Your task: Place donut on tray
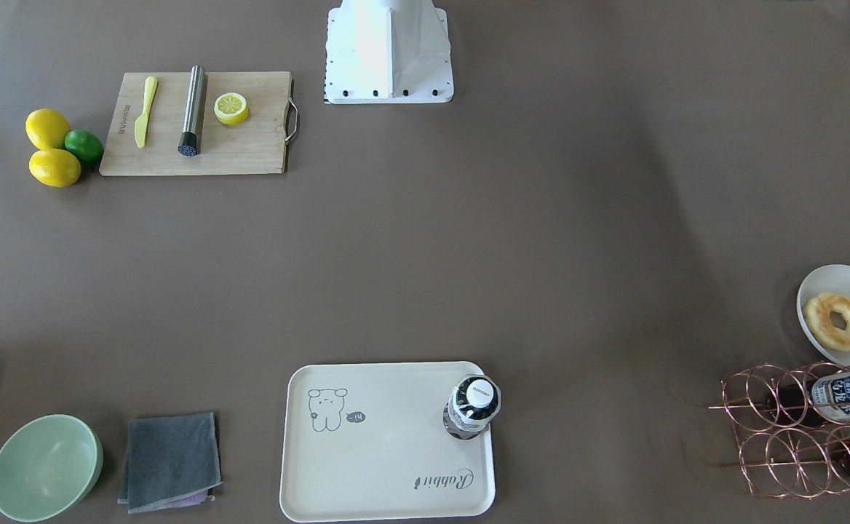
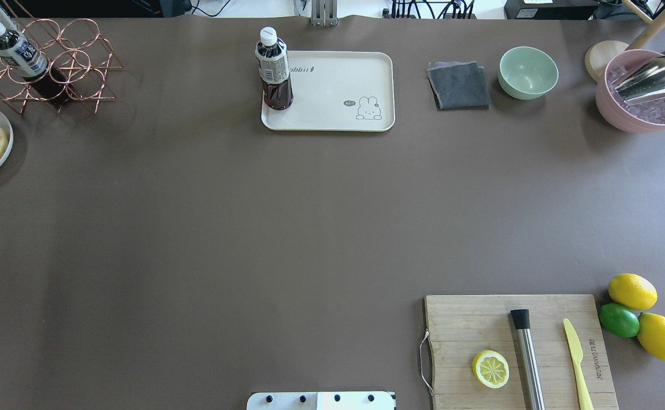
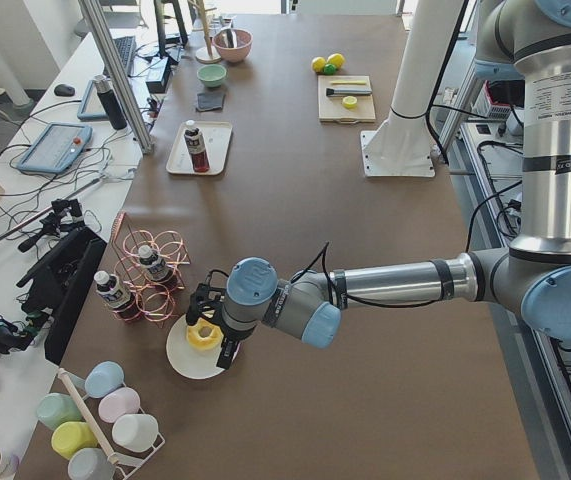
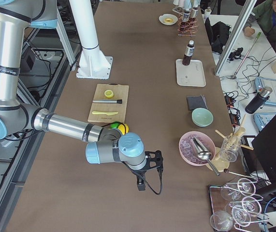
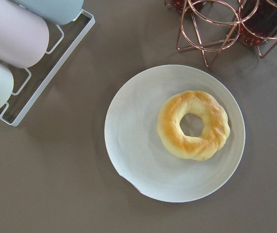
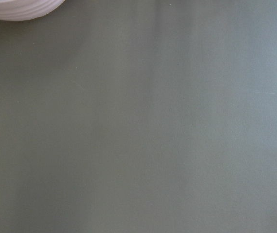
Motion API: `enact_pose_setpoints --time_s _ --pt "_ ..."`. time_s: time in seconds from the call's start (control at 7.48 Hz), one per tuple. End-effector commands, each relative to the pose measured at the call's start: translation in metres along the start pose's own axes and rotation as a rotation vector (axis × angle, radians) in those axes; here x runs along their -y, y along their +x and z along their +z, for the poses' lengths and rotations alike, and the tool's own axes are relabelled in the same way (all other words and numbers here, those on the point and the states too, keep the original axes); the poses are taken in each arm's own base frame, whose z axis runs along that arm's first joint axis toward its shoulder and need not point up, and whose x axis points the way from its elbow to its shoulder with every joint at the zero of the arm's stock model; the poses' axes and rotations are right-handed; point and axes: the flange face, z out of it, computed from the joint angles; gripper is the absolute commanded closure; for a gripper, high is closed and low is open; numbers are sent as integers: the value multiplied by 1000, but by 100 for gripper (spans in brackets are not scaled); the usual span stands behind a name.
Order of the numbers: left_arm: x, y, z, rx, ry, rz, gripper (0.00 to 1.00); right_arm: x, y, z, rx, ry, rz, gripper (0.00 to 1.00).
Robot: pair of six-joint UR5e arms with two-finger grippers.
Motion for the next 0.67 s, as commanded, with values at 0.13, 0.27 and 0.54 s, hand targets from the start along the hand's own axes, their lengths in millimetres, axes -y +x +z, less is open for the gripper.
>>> enact_pose_setpoints --time_s 0.13,0.27,0.54 --pt "-20 -4 1 -3 23 25 1 4 -3 -4 -5 19 -29 0" --pt "-26 -5 1 -7 56 55 1 5 -3 -4 -8 29 -35 0" --pt "-23 -3 0 -4 60 54 1 8 -1 -1 -3 24 -21 0"
